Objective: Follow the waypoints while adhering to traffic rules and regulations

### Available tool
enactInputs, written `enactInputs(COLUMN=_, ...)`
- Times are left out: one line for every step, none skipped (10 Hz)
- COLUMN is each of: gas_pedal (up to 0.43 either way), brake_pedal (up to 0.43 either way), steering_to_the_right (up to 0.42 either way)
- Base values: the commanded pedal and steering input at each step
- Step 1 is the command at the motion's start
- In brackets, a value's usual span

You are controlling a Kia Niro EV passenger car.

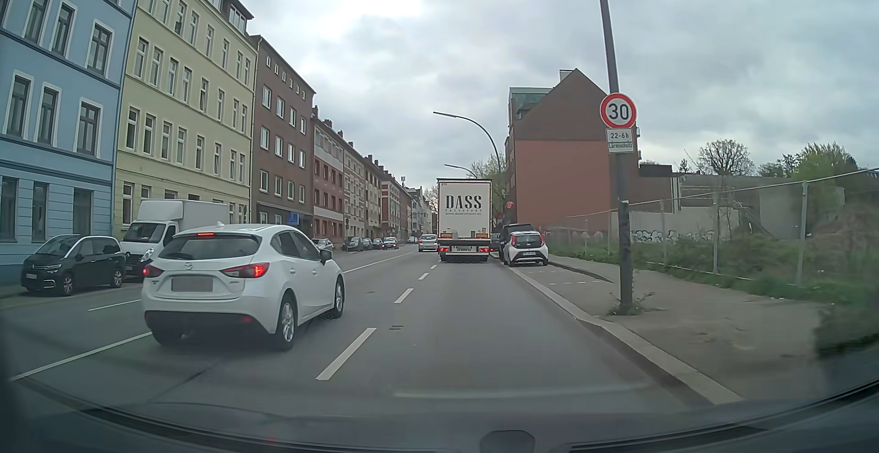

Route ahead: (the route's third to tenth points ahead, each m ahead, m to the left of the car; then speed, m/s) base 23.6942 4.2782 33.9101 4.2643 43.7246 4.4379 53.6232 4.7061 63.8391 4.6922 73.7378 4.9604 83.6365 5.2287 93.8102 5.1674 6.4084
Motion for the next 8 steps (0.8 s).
enactInputs(gas_pedal=0.087, brake_pedal=0.000, steering_to_the_right=-0.001)
enactInputs(gas_pedal=0.087, brake_pedal=0.006, steering_to_the_right=-0.001)
enactInputs(gas_pedal=0.087, brake_pedal=0.006, steering_to_the_right=-0.001)
enactInputs(gas_pedal=0.087, brake_pedal=0.000, steering_to_the_right=-0.001)
enactInputs(gas_pedal=0.087, brake_pedal=0.000, steering_to_the_right=-0.001)
enactInputs(gas_pedal=0.087, brake_pedal=0.000, steering_to_the_right=-0.001)
enactInputs(gas_pedal=0.087, brake_pedal=0.000, steering_to_the_right=-0.001)
enactInputs(gas_pedal=0.087, brake_pedal=0.000, steering_to_the_right=-0.001)
